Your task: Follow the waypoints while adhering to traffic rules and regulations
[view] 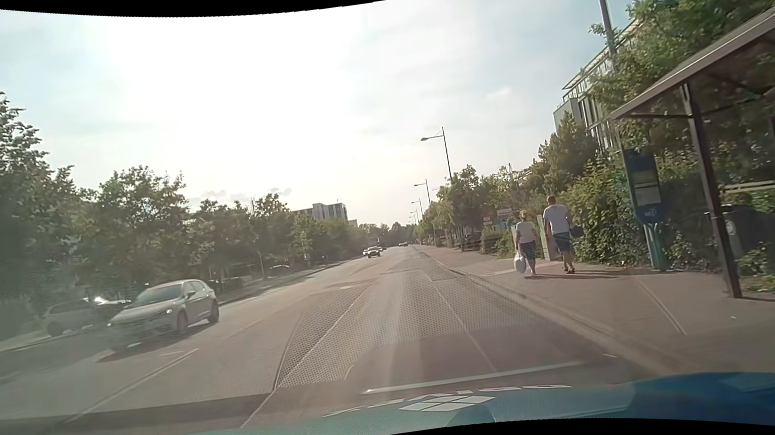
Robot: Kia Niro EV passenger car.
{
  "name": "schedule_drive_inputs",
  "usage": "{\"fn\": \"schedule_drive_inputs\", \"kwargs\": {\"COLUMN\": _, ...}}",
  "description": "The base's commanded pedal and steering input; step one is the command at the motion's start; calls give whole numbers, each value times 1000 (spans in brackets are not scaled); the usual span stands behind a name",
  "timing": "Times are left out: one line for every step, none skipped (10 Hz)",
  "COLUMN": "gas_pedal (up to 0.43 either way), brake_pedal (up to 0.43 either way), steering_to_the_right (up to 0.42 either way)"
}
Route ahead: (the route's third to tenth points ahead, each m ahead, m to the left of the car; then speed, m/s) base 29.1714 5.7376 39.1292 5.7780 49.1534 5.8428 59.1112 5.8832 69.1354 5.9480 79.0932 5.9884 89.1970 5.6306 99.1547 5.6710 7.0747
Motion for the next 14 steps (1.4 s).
{"fn": "schedule_drive_inputs", "kwargs": {"gas_pedal": 157, "brake_pedal": 0, "steering_to_the_right": 0}}
{"fn": "schedule_drive_inputs", "kwargs": {"gas_pedal": 157, "brake_pedal": 0, "steering_to_the_right": -3}}
{"fn": "schedule_drive_inputs", "kwargs": {"gas_pedal": 150, "brake_pedal": 0, "steering_to_the_right": -4}}
{"fn": "schedule_drive_inputs", "kwargs": {"gas_pedal": 150, "brake_pedal": 0, "steering_to_the_right": -4}}
{"fn": "schedule_drive_inputs", "kwargs": {"gas_pedal": 150, "brake_pedal": 0, "steering_to_the_right": -4}}
{"fn": "schedule_drive_inputs", "kwargs": {"gas_pedal": 150, "brake_pedal": 0, "steering_to_the_right": -4}}
{"fn": "schedule_drive_inputs", "kwargs": {"gas_pedal": 150, "brake_pedal": 0, "steering_to_the_right": -5}}
{"fn": "schedule_drive_inputs", "kwargs": {"gas_pedal": 150, "brake_pedal": 0, "steering_to_the_right": -5}}
{"fn": "schedule_drive_inputs", "kwargs": {"gas_pedal": 150, "brake_pedal": 0, "steering_to_the_right": -5}}
{"fn": "schedule_drive_inputs", "kwargs": {"gas_pedal": 150, "brake_pedal": 0, "steering_to_the_right": -5}}
{"fn": "schedule_drive_inputs", "kwargs": {"gas_pedal": 150, "brake_pedal": 0, "steering_to_the_right": -5}}
{"fn": "schedule_drive_inputs", "kwargs": {"gas_pedal": 150, "brake_pedal": 0, "steering_to_the_right": -5}}
{"fn": "schedule_drive_inputs", "kwargs": {"gas_pedal": 138, "brake_pedal": 0, "steering_to_the_right": -5}}
{"fn": "schedule_drive_inputs", "kwargs": {"gas_pedal": 138, "brake_pedal": 0, "steering_to_the_right": -6}}
